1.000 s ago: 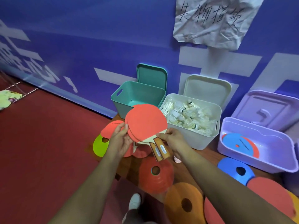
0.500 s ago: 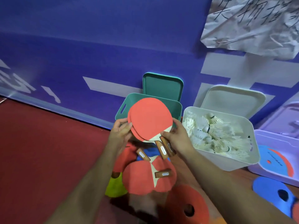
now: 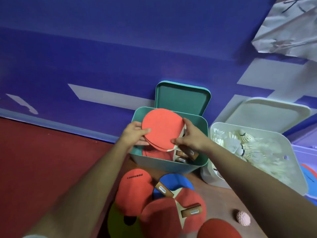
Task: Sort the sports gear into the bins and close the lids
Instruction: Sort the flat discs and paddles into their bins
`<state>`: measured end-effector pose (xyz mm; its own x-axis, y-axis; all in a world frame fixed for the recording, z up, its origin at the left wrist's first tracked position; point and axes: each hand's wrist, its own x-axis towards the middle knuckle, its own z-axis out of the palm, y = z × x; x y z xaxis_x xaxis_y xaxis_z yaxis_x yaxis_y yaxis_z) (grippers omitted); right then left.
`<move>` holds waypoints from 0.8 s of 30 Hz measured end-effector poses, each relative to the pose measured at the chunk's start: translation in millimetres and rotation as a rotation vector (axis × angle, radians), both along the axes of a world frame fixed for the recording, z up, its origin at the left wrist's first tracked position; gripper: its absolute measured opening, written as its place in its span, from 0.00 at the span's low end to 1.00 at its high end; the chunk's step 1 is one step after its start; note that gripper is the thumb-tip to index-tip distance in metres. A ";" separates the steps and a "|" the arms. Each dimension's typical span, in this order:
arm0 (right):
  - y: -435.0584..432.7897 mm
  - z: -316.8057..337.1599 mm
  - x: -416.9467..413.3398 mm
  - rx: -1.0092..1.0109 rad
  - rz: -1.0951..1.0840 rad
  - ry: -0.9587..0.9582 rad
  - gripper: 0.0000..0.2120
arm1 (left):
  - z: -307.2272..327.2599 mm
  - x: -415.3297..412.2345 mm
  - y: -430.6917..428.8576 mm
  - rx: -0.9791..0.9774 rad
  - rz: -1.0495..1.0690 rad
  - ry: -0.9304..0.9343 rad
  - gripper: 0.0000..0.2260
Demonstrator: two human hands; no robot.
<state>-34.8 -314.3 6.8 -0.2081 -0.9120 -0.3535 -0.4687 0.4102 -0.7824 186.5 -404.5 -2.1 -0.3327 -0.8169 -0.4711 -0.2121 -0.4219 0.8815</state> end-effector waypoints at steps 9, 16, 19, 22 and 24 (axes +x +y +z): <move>-44.3 -61.6 0.3 0.176 0.124 0.280 0.46 | -69.9 -24.3 -33.8 0.144 -0.114 -0.286 0.14; -35.7 -114.9 6.2 0.263 0.143 0.306 0.37 | -115.2 -27.4 -47.7 -0.012 -0.485 -0.812 0.24; -32.5 -120.1 9.3 0.318 0.126 0.289 0.36 | -105.9 -36.7 -43.7 -0.089 -0.563 -0.925 0.20; -23.2 -106.2 7.4 0.347 0.105 0.282 0.31 | -101.5 -38.2 -38.6 -0.184 -0.536 -0.936 0.17; -12.8 -87.3 1.9 0.276 0.087 0.304 0.27 | -95.1 -34.5 -32.1 -0.272 -0.489 -0.903 0.15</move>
